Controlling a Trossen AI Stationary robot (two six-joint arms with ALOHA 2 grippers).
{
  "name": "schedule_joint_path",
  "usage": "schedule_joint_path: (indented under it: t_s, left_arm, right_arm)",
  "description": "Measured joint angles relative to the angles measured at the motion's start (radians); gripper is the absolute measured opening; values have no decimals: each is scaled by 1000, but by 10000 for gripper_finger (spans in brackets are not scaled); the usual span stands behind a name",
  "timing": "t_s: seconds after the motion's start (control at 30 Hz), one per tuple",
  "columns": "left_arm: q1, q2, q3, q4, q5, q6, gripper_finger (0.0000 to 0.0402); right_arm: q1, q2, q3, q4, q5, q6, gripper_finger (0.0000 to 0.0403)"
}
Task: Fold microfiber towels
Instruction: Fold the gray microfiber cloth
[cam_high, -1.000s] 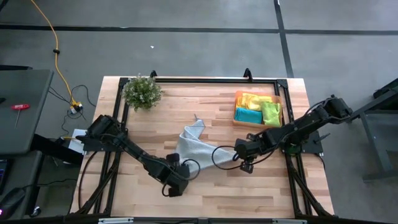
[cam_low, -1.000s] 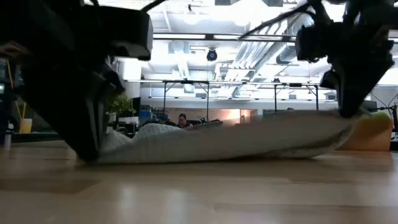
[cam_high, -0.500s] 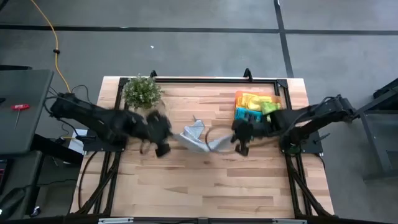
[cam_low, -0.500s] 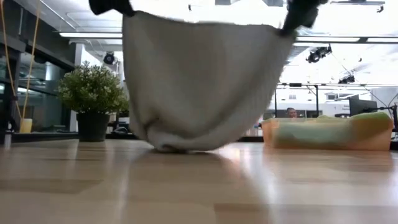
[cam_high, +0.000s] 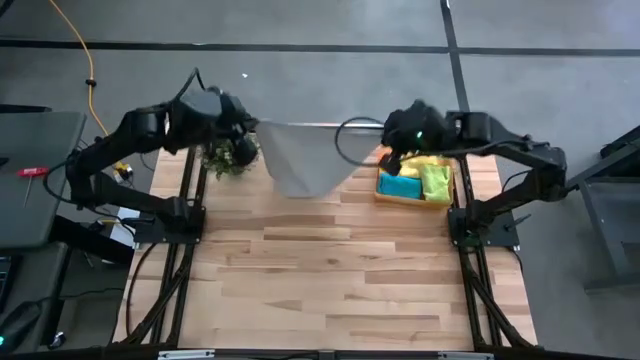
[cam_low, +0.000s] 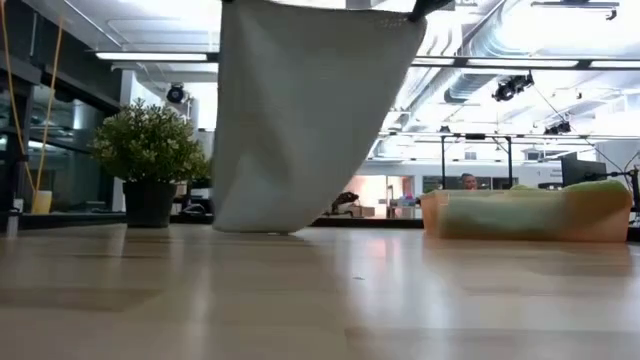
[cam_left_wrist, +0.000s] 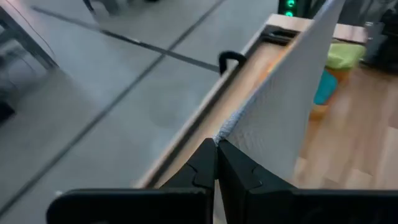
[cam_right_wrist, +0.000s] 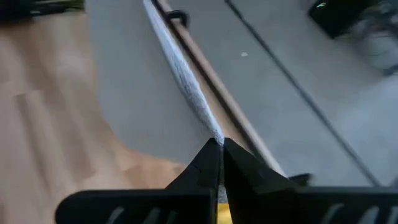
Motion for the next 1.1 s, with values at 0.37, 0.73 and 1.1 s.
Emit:
schedule_joint_path:
  t_s: [0.37,0.73,1.1]
  left_arm:
    - [-46,0,57,-205,37,-71,0]
    - [-507,1,-307,-164,88,-558,0]
    - [-976,103,-632,265,113,-1172,0]
  right_arm:
    - [114,-1,26,-25,-3,49,0]
    - [371,-1,-323,60,-171,354,0]
    - [669,12,-709,708,-376,780,0]
